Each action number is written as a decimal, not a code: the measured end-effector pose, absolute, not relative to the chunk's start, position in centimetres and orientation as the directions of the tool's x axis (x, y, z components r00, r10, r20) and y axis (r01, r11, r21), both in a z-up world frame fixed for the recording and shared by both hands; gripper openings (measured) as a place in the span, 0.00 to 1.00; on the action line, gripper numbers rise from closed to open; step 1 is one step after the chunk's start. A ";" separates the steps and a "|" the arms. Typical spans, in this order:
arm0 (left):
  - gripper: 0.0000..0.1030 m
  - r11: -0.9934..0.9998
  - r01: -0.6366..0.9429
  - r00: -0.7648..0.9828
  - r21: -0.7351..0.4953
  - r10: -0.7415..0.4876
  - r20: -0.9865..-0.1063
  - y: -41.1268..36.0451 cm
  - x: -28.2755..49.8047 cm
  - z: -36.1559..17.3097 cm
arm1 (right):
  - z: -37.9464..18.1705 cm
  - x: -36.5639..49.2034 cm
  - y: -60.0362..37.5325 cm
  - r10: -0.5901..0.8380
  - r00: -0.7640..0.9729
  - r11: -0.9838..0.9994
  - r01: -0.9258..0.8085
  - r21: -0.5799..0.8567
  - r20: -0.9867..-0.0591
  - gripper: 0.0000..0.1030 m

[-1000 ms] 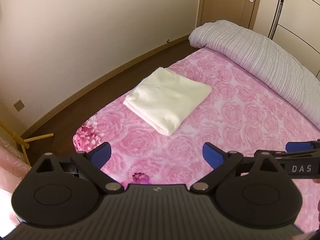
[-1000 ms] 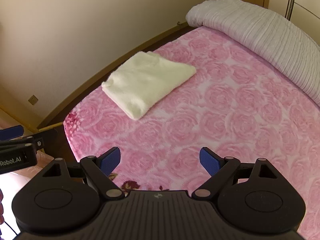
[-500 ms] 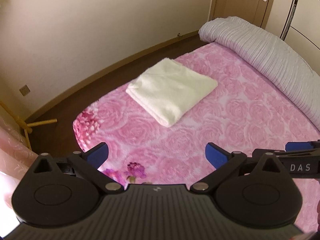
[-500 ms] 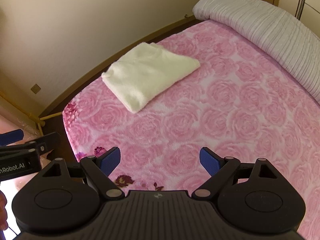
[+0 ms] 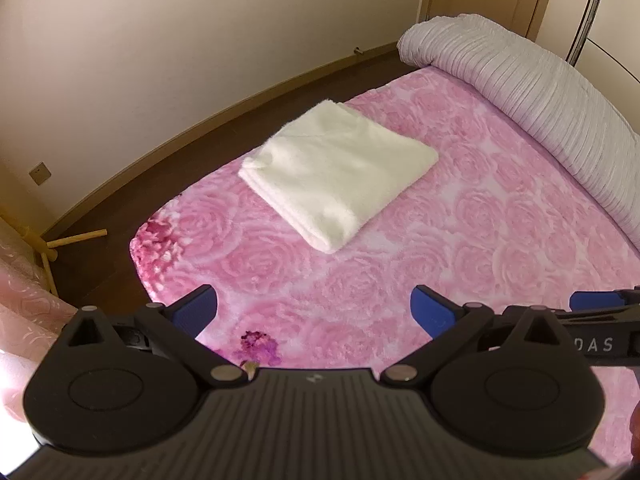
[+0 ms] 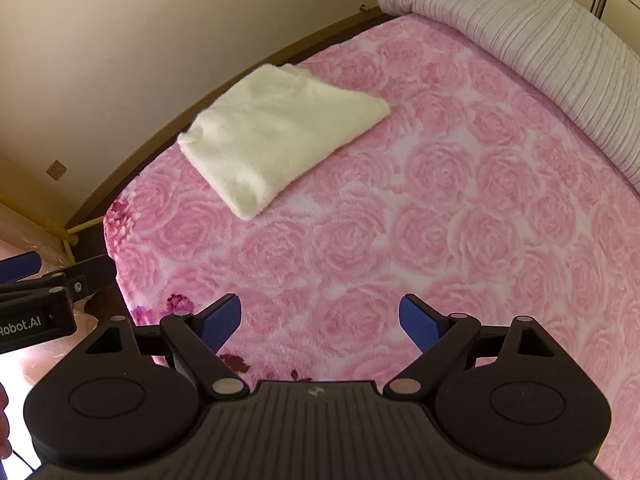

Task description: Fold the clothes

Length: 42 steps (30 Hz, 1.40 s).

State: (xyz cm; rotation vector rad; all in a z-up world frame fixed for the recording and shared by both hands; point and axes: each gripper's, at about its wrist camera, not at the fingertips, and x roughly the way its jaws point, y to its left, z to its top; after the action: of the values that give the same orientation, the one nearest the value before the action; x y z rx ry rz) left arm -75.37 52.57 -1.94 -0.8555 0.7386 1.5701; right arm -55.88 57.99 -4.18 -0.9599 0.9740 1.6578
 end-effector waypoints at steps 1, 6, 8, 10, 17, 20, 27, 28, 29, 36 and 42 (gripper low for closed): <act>0.99 -0.157 -0.988 -0.092 0.010 0.527 -0.845 52.9 -75.4 -2.1 | -4.3 -56.0 58.3 0.330 -0.237 -0.228 -0.959 0.166 -0.914 0.86; 0.99 -0.144 -0.989 -0.083 0.010 0.510 -0.856 55.0 -75.7 -2.9 | -5.0 -56.6 59.7 0.314 -0.228 -0.220 -0.962 0.163 -0.922 0.86; 0.99 -0.136 -0.991 -0.077 0.009 0.503 -0.861 55.8 -75.8 -3.2 | -5.3 -56.8 60.3 0.308 -0.223 -0.214 -0.963 0.161 -0.925 0.86; 0.99 -0.130 -0.991 -0.075 0.011 0.498 -0.864 56.5 -75.9 -3.5 | -5.6 -57.0 61.0 0.302 -0.218 -0.208 -0.965 0.159 -0.928 0.86; 0.99 -0.113 -0.993 -0.089 0.036 0.503 -0.860 58.6 -76.3 -4.3 | -6.4 -58.0 62.8 0.284 -0.210 -0.189 -0.969 0.160 -0.936 0.86; 0.99 -0.118 -0.992 -0.099 0.045 0.505 -0.857 59.3 -76.6 -4.5 | -6.9 -58.6 63.4 0.274 -0.210 -0.192 -0.968 0.161 -0.939 0.86; 0.99 -0.140 -0.989 -0.110 0.046 0.496 -0.861 60.7 -77.7 -5.5 | -7.7 -59.5 64.2 0.255 -0.202 -0.194 -0.969 0.154 -0.946 0.86; 0.99 -0.143 -0.989 -0.109 0.043 0.494 -0.862 60.8 -77.8 -5.6 | -7.8 -59.6 64.3 0.253 -0.201 -0.193 -0.969 0.154 -0.946 0.86; 0.99 -0.145 -0.989 -0.106 0.038 0.493 -0.864 61.0 -77.9 -5.6 | -7.9 -59.6 64.4 0.251 -0.200 -0.192 -0.969 0.154 -0.947 0.86; 0.99 -0.135 -0.991 -0.087 0.023 0.492 -0.866 61.6 -78.2 -5.8 | -8.0 -59.9 64.8 0.249 -0.194 -0.180 -0.972 0.151 -0.949 0.86; 0.99 -0.139 -0.990 -0.086 0.016 0.510 -0.856 61.5 -78.2 -5.4 | -7.4 -60.0 64.6 0.264 -0.195 -0.175 -0.973 0.151 -0.945 0.86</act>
State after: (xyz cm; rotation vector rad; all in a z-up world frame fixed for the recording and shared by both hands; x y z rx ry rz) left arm -78.23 61.52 -5.44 -0.8603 0.7698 1.5502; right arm -60.02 64.59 -7.42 -1.0129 1.0410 1.5724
